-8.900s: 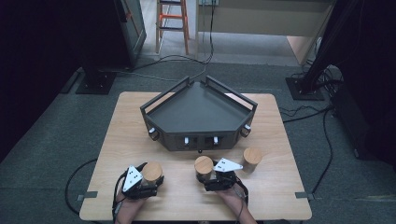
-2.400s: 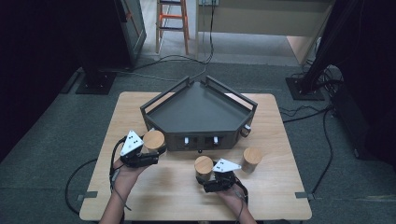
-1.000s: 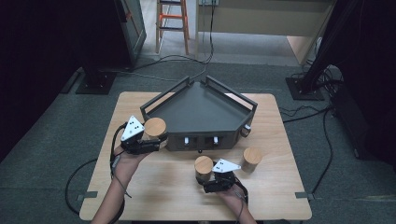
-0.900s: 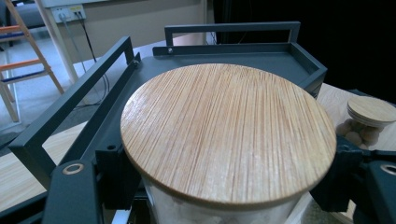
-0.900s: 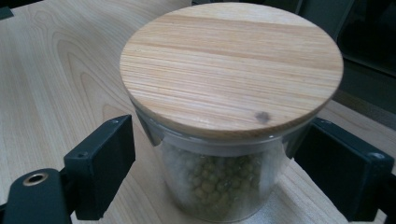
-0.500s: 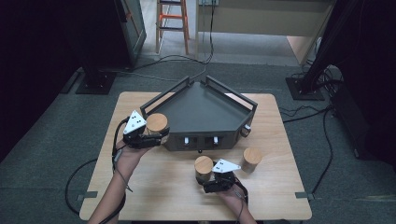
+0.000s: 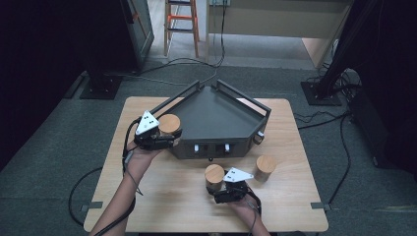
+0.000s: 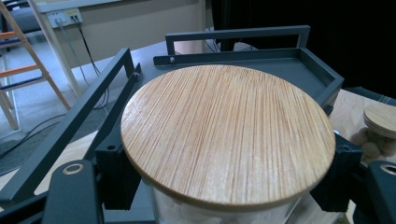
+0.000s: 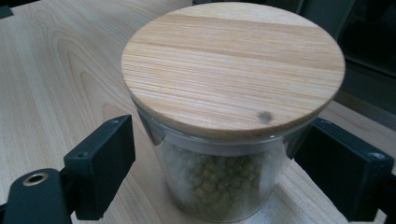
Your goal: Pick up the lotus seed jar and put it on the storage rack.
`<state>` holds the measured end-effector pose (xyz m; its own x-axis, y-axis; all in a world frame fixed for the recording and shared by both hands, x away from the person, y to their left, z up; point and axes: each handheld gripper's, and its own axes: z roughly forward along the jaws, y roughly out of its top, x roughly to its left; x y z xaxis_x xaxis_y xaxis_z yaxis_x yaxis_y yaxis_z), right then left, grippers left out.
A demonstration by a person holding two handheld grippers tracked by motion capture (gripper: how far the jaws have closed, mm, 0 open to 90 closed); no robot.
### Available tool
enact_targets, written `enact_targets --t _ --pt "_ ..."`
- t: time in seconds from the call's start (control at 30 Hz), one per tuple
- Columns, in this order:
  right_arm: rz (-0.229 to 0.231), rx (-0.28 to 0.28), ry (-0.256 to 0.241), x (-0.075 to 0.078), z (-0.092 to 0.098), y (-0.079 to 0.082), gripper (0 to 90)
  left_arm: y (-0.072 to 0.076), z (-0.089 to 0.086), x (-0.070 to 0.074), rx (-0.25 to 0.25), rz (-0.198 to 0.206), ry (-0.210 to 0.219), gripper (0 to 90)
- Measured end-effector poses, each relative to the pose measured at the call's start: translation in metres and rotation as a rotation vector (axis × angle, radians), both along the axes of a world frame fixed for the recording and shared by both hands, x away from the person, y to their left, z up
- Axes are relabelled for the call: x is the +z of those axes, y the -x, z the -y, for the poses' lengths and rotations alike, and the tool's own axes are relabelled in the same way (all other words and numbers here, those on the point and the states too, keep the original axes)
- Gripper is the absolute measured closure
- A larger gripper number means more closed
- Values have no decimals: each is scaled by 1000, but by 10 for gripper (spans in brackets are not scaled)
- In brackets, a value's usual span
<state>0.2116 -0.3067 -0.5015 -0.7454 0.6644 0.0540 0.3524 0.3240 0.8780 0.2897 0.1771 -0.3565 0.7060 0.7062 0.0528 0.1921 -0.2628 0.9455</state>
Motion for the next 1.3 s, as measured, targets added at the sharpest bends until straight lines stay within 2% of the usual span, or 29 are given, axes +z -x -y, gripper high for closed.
enact_targets --t 0.27,0.57,0.93,1.07,1.3 --pt "2 2 -2 0 0 0 125 -11 0 0 -16 9 -5 252" --pt "1 3 -2 0 0 0 125 -20 2 -1 7 -4 12 252" --pt "1 3 -9 -1 2 0 125 -34 10 -1 28 -10 -9 252" --pt "0 3 -10 -1 2 0 125 -39 11 -4 41 -22 24 251" --pt "1 5 -12 -1 3 0 125 -47 17 -9 57 -31 15 252"
